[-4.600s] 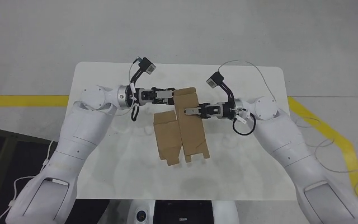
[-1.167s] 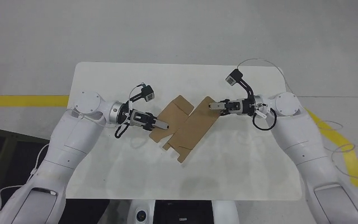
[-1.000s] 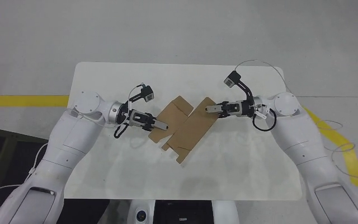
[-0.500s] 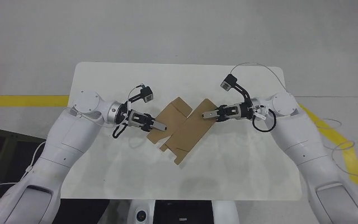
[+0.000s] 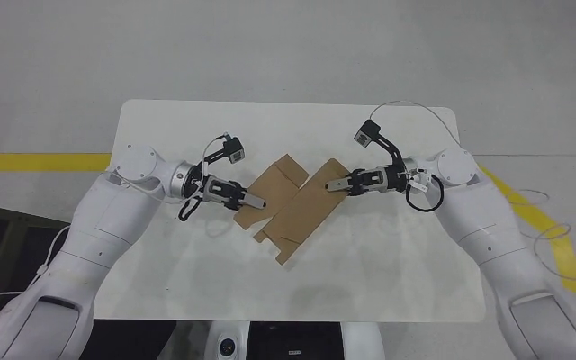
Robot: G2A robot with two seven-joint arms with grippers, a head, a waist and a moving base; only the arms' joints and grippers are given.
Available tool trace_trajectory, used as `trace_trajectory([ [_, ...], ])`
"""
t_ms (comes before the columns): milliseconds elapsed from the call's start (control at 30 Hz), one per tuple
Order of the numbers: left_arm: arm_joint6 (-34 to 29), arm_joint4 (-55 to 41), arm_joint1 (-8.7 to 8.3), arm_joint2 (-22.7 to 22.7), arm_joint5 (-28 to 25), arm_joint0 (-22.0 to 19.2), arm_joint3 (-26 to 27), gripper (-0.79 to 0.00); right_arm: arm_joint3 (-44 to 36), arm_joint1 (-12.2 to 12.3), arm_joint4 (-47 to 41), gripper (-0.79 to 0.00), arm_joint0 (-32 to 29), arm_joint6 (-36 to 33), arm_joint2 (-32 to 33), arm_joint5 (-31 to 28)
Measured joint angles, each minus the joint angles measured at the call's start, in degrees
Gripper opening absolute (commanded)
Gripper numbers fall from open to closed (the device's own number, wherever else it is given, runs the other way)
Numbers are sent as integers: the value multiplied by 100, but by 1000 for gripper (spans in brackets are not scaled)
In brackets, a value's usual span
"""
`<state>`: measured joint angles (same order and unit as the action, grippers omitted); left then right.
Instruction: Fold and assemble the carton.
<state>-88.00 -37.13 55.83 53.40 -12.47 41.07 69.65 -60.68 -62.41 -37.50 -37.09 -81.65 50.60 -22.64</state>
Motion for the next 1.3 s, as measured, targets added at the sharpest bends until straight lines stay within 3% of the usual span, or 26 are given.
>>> trace_trajectory([
  [267, 31, -502, 17, 153, -17, 17, -134, 0, 139, -4, -203, -785, -87, 289, 58, -288],
  [500, 445, -887, 82, 247, -119, 126, -164, 0, 191, 31, -209, -785, -282, 602, 274, -558],
  [967, 778, -1222, 225, 255, -7, 195, -197, 0, -851, 216, 726, -785, -1078, 2119, 881, -291],
  [1300, 853, -1189, 234, 478, -77, 242, -142, 0, -1159, 291, 1083, -785, -1381, 2296, 1149, -111],
])
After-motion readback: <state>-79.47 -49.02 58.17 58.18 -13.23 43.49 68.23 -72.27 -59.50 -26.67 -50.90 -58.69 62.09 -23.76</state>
